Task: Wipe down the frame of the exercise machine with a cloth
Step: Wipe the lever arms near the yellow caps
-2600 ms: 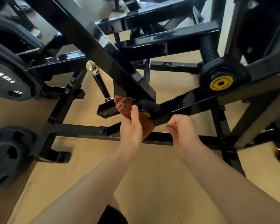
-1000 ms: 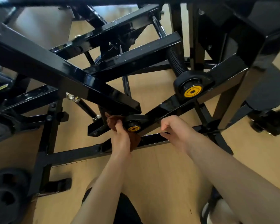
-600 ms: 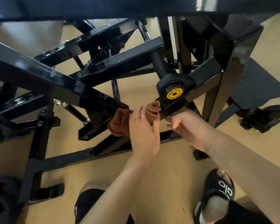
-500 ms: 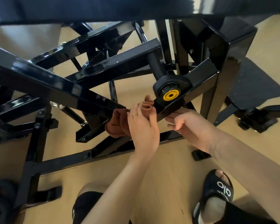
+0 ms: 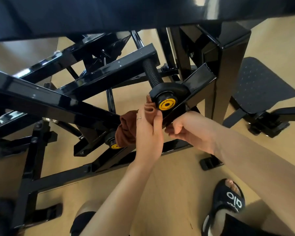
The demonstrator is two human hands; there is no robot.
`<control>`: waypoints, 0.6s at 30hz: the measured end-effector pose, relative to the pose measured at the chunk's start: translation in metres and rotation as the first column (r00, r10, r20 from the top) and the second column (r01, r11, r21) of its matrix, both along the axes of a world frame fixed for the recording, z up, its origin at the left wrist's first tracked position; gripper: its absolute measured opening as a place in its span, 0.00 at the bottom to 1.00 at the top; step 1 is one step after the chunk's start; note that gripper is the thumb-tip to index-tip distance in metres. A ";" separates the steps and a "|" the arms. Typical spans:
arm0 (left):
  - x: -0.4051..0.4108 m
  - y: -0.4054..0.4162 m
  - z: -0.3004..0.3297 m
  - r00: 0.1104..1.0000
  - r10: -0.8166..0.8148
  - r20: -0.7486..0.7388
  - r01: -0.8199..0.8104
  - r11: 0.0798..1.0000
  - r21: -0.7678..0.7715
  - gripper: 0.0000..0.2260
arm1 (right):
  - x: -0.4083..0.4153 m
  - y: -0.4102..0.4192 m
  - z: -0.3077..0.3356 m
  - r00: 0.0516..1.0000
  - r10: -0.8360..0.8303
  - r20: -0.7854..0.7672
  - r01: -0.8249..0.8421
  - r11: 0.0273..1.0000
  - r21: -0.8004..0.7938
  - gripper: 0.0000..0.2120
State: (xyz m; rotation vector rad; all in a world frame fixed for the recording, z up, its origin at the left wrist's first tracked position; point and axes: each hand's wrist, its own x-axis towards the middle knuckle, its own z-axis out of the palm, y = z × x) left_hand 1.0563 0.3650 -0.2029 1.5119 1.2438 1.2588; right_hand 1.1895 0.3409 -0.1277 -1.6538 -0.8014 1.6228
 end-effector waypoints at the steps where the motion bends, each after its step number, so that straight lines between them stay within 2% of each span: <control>1: 0.000 0.001 -0.003 0.999 -0.009 -0.036 0.010 1.000 0.027 0.09 | -0.001 -0.002 0.001 1.000 -0.003 -0.006 0.003 1.000 0.010 0.24; 3: -0.010 0.002 -0.017 0.971 -0.050 -0.235 0.074 0.993 0.094 0.20 | -0.002 -0.004 0.005 1.000 -0.001 -0.026 0.001 1.000 0.017 0.24; 5: -0.025 0.006 -0.029 0.902 -0.060 -0.428 0.118 0.987 0.110 0.32 | -0.002 -0.007 0.007 0.999 -0.017 -0.037 0.017 1.000 0.000 0.25; 7: -0.027 0.009 -0.025 0.870 -0.045 -0.490 0.097 0.992 0.081 0.35 | -0.003 -0.007 0.011 0.999 -0.036 -0.026 0.036 0.999 -0.025 0.25; 9: -0.021 0.009 -0.014 0.907 -0.043 -0.420 0.048 0.999 0.001 0.28 | -0.004 -0.006 0.015 0.999 -0.043 -0.010 0.043 0.998 -0.052 0.25; 10: -0.015 0.009 -0.007 0.947 -0.016 -0.321 -0.002 0.998 -0.057 0.22 | -0.004 -0.004 0.018 0.999 -0.051 0.005 0.051 0.996 -0.067 0.26; 12: -0.004 0.007 0.012 0.999 0.050 0.009 -0.047 0.970 -0.239 0.18 | -0.002 -0.001 0.023 0.997 -0.074 0.034 0.077 0.991 -0.106 0.26; 14: 0.007 0.005 0.026 0.961 0.142 0.236 -0.058 0.942 -0.329 0.19 | 0.002 0.000 0.028 0.996 -0.077 0.033 0.081 0.991 -0.110 0.22; 16: 0.017 0.004 0.031 0.932 0.220 0.288 -0.105 0.924 -0.367 0.14 | 0.007 -0.002 0.031 0.998 -0.047 0.046 0.051 0.995 -0.089 0.18; 18: 0.019 0.003 0.030 0.950 0.228 0.213 -0.151 0.932 -0.328 0.10 | 0.015 -0.004 0.032 0.990 0.040 0.138 -0.030 0.997 -0.074 0.18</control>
